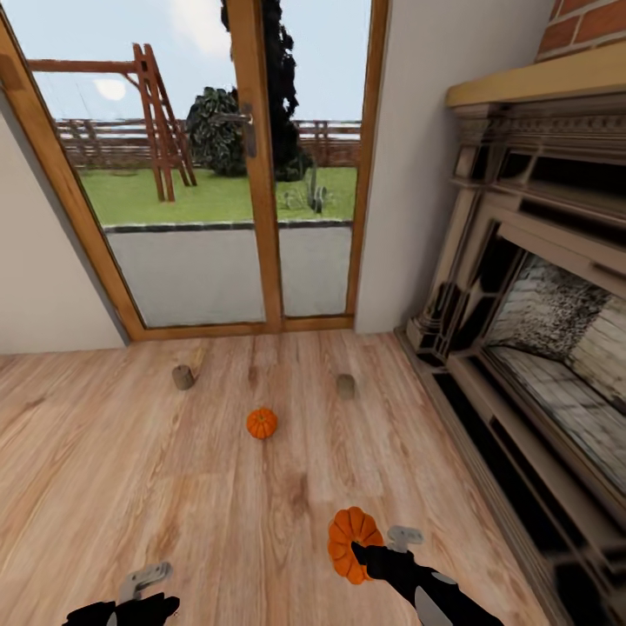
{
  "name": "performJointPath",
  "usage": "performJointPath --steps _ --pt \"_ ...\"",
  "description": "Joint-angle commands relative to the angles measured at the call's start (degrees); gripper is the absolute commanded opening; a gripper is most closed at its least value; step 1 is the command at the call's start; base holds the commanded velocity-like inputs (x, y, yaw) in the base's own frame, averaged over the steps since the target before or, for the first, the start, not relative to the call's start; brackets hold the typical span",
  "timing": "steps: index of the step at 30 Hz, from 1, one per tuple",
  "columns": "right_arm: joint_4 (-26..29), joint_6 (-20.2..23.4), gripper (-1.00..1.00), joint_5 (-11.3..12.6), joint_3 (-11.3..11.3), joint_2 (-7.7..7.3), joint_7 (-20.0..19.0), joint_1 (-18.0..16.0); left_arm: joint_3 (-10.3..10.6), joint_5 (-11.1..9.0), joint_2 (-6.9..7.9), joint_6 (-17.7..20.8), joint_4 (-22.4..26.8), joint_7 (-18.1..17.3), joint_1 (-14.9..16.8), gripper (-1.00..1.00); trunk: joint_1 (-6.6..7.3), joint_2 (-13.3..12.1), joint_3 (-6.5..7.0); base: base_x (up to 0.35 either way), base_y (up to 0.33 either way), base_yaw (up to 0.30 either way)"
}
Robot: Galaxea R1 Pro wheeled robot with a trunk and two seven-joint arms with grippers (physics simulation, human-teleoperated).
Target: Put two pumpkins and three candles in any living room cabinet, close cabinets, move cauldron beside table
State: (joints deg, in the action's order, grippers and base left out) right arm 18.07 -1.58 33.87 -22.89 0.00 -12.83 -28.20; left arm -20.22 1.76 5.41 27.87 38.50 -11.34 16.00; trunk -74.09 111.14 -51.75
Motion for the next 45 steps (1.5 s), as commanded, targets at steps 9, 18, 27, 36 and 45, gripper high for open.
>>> performJointPath --steps 9,18,27,36,45 --pt "0.03 0.00 -1.00 0.05 0.04 -0.03 -0.13 -0.01 0.00 0.00 -0.07 -0.01 0.00 0.00 0.00 1.00 0.00 0.00 0.00 0.314 0.114 0.000" --pt "0.03 -0.08 -1.00 0.06 0.03 -0.03 -0.21 0.00 0.00 0.00 -0.07 -0.01 0.00 0.00 0.00 1.00 0.00 0.00 0.00 0.314 0.091 0.000" --pt "0.03 -0.09 -1.00 0.11 0.04 -0.08 -0.27 -0.01 0.00 0.00 -0.12 -0.01 0.00 0.00 0.00 1.00 0.00 0.00 0.00 0.314 0.028 0.000" --pt "0.03 -0.13 -1.00 0.14 0.04 -0.08 -0.27 -0.01 -0.93 -0.03 -0.15 0.33 -0.01 -0.02 0.00 1.00 0.88 -1.60 0.72 0.082 0.001 0.000" --pt "0.03 -0.18 -1.00 0.14 0.02 -0.08 -0.27 -0.01 -1.22 -0.10 -0.14 0.42 -0.04 0.00 0.00 1.00 2.86 -5.21 2.34 0.001 0.000 0.000"
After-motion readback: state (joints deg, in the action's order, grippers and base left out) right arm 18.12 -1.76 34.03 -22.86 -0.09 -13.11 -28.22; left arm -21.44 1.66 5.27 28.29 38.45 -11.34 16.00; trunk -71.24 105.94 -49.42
